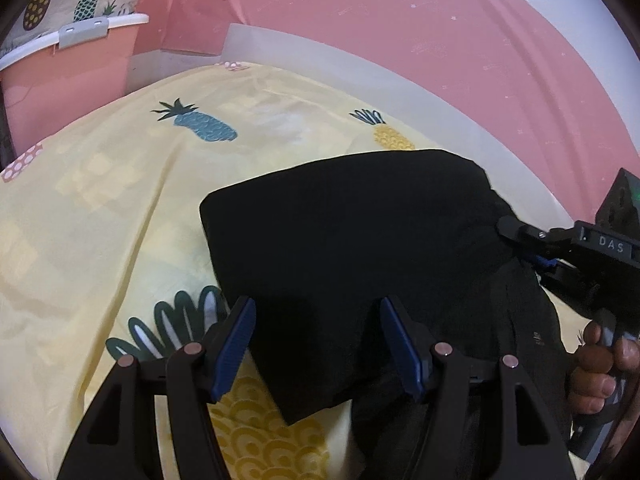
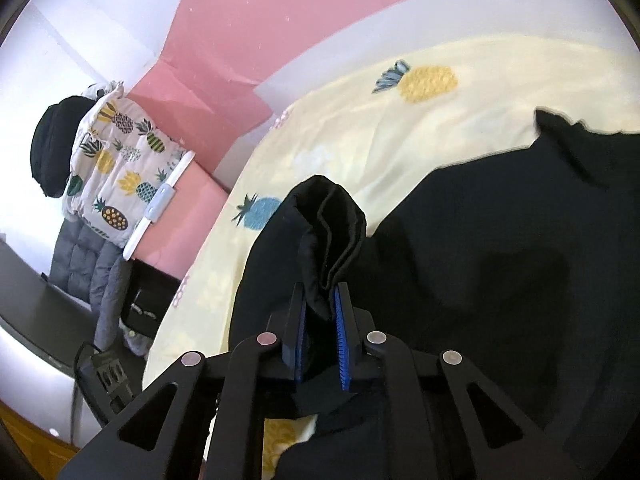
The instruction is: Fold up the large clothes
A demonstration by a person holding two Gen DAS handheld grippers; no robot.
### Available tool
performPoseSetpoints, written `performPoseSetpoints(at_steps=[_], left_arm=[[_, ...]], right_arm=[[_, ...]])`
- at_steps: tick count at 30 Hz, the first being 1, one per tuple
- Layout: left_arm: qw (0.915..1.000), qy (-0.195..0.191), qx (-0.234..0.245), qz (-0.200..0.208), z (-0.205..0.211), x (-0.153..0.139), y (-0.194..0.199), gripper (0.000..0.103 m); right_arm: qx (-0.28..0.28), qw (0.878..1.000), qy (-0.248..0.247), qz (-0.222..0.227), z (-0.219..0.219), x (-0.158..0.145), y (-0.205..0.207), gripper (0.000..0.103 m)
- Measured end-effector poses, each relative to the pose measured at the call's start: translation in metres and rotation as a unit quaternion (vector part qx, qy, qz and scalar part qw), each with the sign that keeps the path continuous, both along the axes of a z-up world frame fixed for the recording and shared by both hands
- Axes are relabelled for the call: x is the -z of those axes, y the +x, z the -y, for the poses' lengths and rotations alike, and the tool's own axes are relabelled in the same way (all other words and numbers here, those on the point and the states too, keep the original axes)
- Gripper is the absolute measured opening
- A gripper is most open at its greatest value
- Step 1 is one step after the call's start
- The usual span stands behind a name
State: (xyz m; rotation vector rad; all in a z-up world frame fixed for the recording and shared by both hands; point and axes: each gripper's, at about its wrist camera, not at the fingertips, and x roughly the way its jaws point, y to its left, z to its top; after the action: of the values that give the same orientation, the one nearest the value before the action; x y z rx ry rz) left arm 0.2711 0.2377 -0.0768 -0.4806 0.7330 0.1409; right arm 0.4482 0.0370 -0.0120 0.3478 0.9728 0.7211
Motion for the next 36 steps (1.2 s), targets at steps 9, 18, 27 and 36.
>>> performPoseSetpoints(at_steps=[9,18,27,36], left_arm=[[0.9981,-0.009,0.056,0.025,0.028,-0.01,0.017,0.071],[0.986,-0.037,0.161,0.027,0.087,0.0,0.049,0.071],[0.9811,-0.039,0.189,-0.016,0.103,0.032,0.062,0.071],[0.9847,-0.042,0.168,-0.018,0.091,0.029,0.061,0.071]], right_arm=[[0.09,0.996,-0.002,0.028,0.101,-0.024,-0.01,0.012],[0.195,0.981,-0.007,0.018,0.211,-0.013,-0.024,0.012],[0.261,0.962,-0.053,-0.053,0.269,0.06,-0.031,0.012],[0.261,0.959,-0.062,-0.089,0.278,0.093,-0.054,0.012]])
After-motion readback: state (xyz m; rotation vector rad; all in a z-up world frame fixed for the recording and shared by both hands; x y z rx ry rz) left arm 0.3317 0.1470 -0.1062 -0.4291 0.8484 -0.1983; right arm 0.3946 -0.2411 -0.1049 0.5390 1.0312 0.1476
